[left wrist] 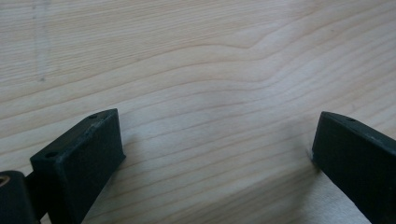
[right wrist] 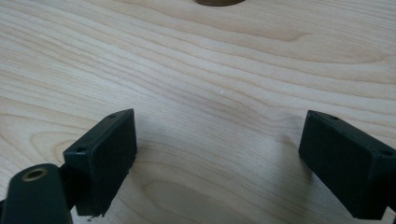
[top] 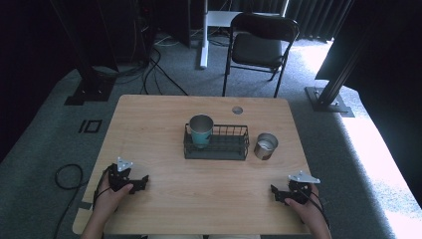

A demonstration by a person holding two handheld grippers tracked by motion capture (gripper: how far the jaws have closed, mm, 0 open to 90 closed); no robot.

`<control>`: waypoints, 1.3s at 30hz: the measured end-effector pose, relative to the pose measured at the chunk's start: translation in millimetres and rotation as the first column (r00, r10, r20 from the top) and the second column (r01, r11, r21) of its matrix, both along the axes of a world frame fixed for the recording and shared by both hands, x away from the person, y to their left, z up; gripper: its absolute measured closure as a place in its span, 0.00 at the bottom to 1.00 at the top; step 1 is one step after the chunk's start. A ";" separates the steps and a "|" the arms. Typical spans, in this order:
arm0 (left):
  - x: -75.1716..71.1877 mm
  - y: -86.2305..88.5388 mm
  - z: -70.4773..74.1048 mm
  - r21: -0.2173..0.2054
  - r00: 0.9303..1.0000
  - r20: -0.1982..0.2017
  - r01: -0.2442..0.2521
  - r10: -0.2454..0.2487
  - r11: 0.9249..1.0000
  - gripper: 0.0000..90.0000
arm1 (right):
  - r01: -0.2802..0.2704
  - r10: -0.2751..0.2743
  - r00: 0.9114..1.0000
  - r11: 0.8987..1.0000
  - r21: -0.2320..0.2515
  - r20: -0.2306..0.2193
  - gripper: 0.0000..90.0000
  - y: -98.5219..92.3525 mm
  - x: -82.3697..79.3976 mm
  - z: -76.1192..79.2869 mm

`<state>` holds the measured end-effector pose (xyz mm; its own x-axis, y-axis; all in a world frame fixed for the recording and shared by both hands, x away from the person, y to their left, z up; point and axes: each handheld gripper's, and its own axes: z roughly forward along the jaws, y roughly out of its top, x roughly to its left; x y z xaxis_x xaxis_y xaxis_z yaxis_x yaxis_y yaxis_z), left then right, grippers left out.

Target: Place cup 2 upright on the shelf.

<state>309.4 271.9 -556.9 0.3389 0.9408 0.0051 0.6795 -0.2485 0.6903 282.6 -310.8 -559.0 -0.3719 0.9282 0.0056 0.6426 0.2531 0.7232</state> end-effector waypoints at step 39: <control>0.0 -0.1 -0.2 0.001 1.000 0.001 0.001 -0.001 1.000 0.03 | 0.030 -0.032 0.999 0.997 0.065 0.029 0.12 8.6 15.7 5.3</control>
<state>309.4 271.8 -557.1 0.3398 0.9405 0.0063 0.6787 -0.2498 0.6906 298.3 -302.2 -553.7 -0.3443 0.9372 0.0552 0.6268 0.1857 0.7568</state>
